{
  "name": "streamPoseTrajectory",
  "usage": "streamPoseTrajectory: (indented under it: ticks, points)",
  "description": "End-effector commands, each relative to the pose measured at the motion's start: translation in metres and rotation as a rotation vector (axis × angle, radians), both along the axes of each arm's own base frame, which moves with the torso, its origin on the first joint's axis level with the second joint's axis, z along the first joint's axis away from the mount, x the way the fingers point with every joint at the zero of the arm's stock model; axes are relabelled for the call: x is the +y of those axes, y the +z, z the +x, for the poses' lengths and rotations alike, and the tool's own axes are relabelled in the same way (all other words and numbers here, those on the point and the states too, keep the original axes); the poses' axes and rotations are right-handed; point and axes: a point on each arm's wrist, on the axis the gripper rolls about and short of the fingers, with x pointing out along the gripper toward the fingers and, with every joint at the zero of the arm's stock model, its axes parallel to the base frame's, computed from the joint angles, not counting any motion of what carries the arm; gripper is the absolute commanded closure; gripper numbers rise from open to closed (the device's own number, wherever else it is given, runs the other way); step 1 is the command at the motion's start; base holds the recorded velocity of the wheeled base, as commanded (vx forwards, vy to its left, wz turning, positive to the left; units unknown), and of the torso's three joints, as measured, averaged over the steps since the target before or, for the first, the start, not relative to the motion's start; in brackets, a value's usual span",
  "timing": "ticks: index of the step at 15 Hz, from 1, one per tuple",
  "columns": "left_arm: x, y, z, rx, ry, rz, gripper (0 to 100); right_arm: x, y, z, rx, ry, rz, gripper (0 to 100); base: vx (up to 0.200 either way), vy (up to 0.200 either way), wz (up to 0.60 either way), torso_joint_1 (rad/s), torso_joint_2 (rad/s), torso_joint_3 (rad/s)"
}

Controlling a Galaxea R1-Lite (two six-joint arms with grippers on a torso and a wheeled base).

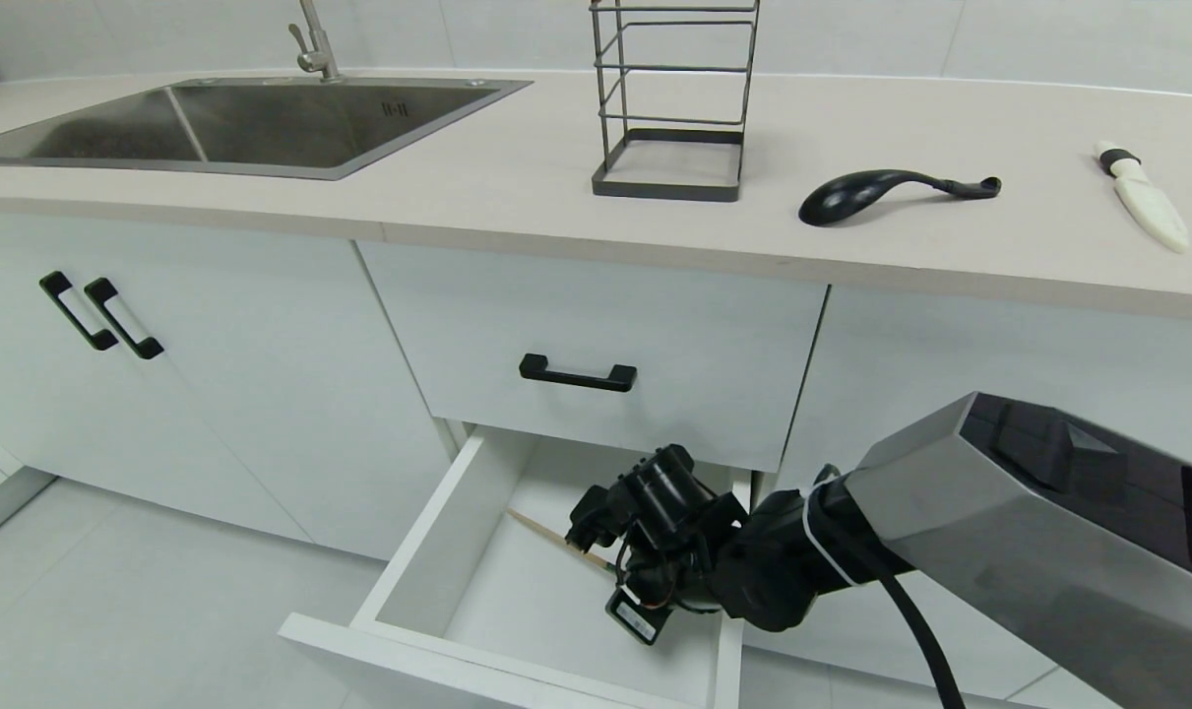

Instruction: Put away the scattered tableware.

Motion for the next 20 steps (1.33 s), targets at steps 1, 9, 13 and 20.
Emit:
streamPoseTrajectory:
  ticks: [1,9,13,20]
  points:
    - [0.0,0.0,0.0,0.001,0.0,0.0,0,0.001,-0.002,0.001,0.008,0.001,-0.009,100,0.0,0.0,0.0,0.0,0.0,0.0]
    - [0.0,0.0,0.0,0.002,0.0,0.0,0,0.006,0.003,0.005,-0.012,0.005,0.002,0,0.0,0.0,0.0,0.0,0.0,0.0]
    - [0.0,0.0,0.0,0.001,0.0,0.0,0,0.007,0.029,0.002,-0.047,0.013,0.044,0,0.0,0.0,0.0,0.0,0.0,0.0]
    - [0.0,0.0,0.0,0.002,0.0,0.0,0,-0.004,0.11,-0.03,-0.136,0.053,0.15,0,0.0,0.0,0.0,0.0,0.0,0.0]
